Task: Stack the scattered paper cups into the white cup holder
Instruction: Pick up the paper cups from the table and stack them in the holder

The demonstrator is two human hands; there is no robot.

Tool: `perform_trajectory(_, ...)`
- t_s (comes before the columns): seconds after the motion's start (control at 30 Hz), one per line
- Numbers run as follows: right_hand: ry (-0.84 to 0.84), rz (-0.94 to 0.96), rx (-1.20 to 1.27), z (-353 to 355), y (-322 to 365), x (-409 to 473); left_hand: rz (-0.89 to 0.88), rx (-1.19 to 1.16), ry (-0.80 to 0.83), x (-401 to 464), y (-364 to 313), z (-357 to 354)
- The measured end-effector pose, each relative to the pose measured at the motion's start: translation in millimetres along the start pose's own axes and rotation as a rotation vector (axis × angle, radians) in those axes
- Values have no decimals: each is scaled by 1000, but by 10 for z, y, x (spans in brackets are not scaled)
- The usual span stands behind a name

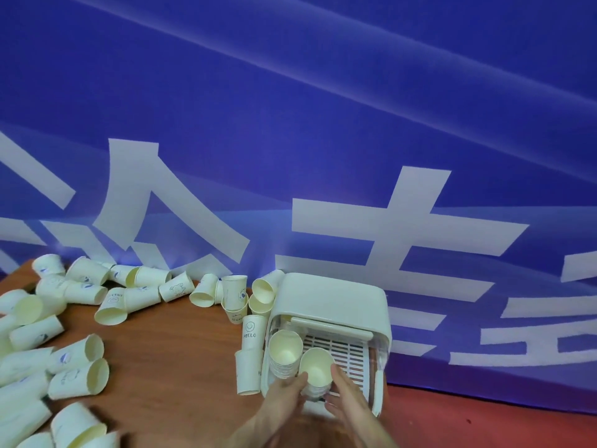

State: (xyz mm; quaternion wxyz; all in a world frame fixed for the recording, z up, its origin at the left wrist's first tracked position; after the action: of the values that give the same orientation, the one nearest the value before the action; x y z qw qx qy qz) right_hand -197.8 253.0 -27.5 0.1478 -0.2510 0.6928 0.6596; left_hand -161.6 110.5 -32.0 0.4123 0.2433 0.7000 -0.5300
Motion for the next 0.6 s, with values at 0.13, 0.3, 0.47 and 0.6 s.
perform_trajectory(0.13, -65, 39, 73, 75, 34, 67, -39, -11, -105, 67, 37, -31)
perform_trajectory(0.3, -53, 149, 129, 186, 232, 192, -68, -64, -97, 85, -105, -265)
perform_trajectory(0.47, -55, 242, 185, 257, 441, 356, -64, -125, 109, -28, -231, -621)
perform_trajectory(0.6, -64, 259, 154, 244, 523, 507, -69, -87, 75, 193, -264, -670)
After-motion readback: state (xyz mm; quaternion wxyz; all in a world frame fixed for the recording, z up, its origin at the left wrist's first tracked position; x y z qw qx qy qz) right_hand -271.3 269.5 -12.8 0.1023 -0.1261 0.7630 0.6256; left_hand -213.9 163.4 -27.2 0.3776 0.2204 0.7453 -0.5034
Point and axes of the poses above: each hand's wrist, its own x-axis towards the middle knuckle, its own z-axis out of the back of the hand, y = z × x, the point moved 6 cm from there along x, towards the middle knuckle, and after that the axes turned 13 degrees about z, right-handed, at the moved point
